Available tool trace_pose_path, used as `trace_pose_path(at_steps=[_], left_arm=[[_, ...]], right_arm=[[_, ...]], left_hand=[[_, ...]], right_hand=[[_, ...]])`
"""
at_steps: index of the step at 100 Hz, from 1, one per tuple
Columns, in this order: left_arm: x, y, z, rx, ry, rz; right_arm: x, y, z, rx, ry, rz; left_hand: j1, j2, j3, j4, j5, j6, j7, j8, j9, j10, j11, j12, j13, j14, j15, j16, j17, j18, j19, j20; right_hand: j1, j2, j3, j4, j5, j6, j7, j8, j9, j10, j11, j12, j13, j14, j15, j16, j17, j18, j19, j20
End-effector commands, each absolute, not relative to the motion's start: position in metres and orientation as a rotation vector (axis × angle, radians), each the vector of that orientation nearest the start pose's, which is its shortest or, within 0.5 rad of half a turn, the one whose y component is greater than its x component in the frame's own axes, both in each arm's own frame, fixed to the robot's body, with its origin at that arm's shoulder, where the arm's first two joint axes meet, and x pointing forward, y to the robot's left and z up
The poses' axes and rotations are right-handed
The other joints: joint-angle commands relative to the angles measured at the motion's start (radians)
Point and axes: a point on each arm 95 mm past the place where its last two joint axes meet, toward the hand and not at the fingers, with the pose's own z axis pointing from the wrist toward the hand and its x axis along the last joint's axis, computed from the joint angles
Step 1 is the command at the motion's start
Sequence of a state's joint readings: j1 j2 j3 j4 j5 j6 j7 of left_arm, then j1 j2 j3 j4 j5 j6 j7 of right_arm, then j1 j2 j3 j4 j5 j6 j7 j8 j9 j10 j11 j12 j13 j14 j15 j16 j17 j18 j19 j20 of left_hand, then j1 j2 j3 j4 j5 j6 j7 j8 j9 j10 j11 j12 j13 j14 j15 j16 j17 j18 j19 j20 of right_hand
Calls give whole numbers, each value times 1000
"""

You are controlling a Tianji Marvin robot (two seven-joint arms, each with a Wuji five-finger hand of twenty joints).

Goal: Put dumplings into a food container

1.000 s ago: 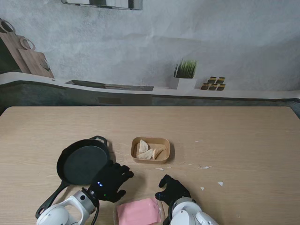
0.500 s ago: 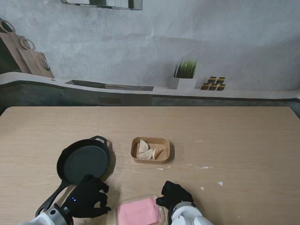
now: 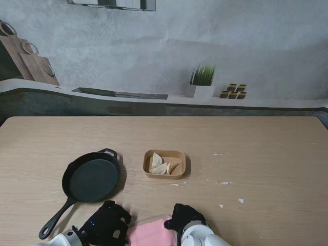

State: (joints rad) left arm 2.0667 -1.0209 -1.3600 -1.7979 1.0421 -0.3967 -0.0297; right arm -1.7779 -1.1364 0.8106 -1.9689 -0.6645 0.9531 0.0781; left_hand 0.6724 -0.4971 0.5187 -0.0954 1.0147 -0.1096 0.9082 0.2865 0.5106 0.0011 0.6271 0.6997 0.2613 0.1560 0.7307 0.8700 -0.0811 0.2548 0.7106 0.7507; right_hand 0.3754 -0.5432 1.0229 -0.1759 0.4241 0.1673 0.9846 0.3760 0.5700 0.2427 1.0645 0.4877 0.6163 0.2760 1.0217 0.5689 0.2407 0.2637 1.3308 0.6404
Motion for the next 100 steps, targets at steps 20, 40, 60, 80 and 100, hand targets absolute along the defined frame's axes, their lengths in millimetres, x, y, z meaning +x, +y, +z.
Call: trace_pose_path(at_steps=[20,40,60,80,100], left_arm=[[228,-2,-403,-1233,1995,-1569],[232,-3,-402,-1198,1948,-1581],[237,-1,-401,-1176,1889,-1591],[240,0,-399,-1165,1835,-1613],[244,5,-396,-1127,1769,-1640]], right_arm=[[235,133,-359,-2843,-1595,-1209],[237,136,-349,-2850,-1488,-1251],[241,140,-343,-2861,-1383,-1282],[249,148,-343,-2903,-1165,-1183],[254,147,-347,-2899,-1287,-1244]], left_hand=[[35,-115,91,-49,-40,3,-75,-124,8,-26,-21,-18,-10,-27,24,6,-11,3,-25,47],[34,-133,123,-54,-39,2,-67,-125,15,-27,-13,-14,2,-23,34,8,-7,3,-1,59],[35,-133,131,-58,-42,6,-69,-126,12,-24,-15,-15,5,-20,35,8,-6,5,11,58],[42,-135,140,-57,-41,6,-68,-125,10,-22,-21,-20,6,-23,33,5,-7,7,16,53],[34,-119,141,-59,-48,2,-68,-123,5,-14,-28,-27,12,-23,35,3,-5,10,29,50]], right_hand=[[153,-67,68,47,-164,-72,112,66,39,-24,2,3,63,40,-43,-33,59,3,45,-19],[286,-171,129,-37,-226,-82,159,75,32,-76,129,-24,175,18,-51,-55,183,47,61,-63],[330,-251,160,-70,-232,-53,165,67,86,-83,172,-30,284,-3,11,-47,284,63,112,-68],[344,-303,180,-73,-170,6,141,42,142,-31,186,-48,375,21,48,-63,365,93,156,-79],[426,-315,202,-75,282,-110,246,-184,491,33,78,-145,647,102,48,-172,592,225,197,-114]])
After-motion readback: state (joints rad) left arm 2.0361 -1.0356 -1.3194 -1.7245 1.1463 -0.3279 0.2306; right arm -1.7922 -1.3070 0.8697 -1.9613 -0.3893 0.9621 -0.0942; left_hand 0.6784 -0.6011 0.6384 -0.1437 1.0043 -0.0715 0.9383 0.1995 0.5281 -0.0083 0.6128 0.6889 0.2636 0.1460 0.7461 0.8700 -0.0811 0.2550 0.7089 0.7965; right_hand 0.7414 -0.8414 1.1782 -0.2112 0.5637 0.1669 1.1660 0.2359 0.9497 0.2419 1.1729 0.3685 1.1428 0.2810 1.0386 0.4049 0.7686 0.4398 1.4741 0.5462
